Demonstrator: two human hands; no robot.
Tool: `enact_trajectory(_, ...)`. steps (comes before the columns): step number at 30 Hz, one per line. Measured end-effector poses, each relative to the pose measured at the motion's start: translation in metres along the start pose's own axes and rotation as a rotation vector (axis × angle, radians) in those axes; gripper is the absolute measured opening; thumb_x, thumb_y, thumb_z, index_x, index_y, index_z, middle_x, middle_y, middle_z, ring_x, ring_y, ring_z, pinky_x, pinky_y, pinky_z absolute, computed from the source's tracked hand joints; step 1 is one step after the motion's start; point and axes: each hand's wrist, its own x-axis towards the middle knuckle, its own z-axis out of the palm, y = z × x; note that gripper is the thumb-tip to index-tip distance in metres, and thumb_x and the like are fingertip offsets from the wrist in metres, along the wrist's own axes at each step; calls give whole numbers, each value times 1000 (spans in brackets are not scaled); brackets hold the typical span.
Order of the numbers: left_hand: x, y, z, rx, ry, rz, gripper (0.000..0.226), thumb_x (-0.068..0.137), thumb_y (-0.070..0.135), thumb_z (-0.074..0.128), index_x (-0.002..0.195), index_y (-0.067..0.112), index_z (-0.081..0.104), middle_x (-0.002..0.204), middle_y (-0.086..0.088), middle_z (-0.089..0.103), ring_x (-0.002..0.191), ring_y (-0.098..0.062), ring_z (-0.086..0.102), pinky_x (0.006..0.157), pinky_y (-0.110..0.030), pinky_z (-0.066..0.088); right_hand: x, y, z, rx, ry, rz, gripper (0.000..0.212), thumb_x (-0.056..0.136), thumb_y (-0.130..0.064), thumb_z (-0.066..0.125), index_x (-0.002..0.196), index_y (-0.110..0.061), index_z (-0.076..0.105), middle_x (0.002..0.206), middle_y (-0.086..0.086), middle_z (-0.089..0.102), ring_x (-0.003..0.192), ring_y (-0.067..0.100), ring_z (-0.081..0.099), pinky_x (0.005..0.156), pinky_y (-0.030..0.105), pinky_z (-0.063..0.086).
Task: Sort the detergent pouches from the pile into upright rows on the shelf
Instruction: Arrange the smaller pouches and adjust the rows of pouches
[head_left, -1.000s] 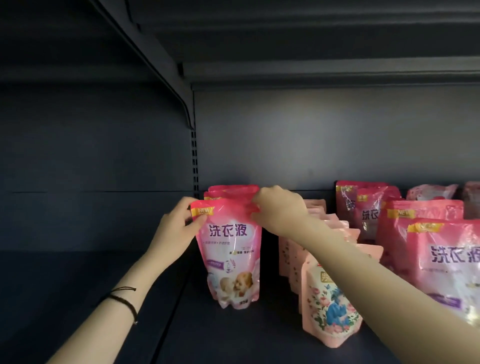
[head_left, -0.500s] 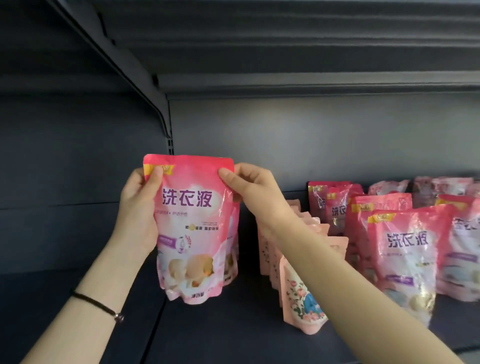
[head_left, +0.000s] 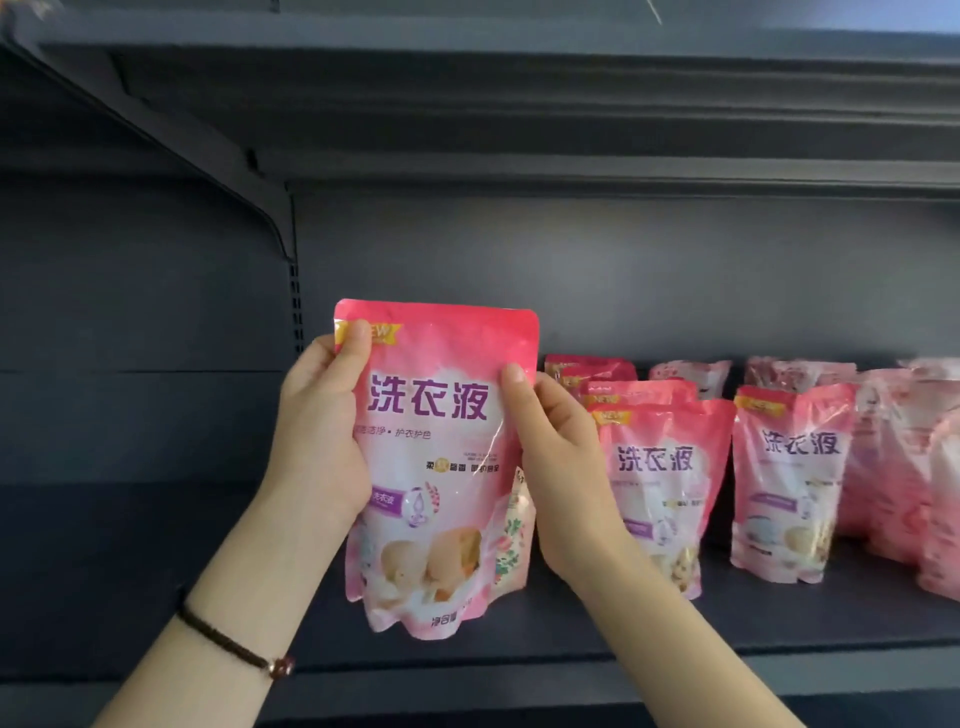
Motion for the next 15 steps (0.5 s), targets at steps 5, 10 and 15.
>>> enact_trajectory(5,-45,-35,53,-13,43,-17,22,87,41,65,84,19,64,64,9,62,62,-13,59,66,-37,53,-47,2,-65,0,46,69,58,90,-51,53,91,7,49,83,12,54,76,20,46,66,35,44)
enact_trajectory(10,-71,-65,92,-63,57,-98,18,88,39,65,79,23,66,82,-4,67,68,-16,66,65,-37,58,-53,-8,-112,27,138,88,52,92,-43,56,75,4,41,76,8,45,72,22,37,68,38,34)
enact_trajectory(15,-81,-80,125,-17,55,-32,22,89,40,62,72,27,63,73,-1,60,67,-16,60,67,-36,53,-48,-7,-141,53,212,58,51,93,-42,56,79,5,42,80,9,45,76,24,38,70,42,35)
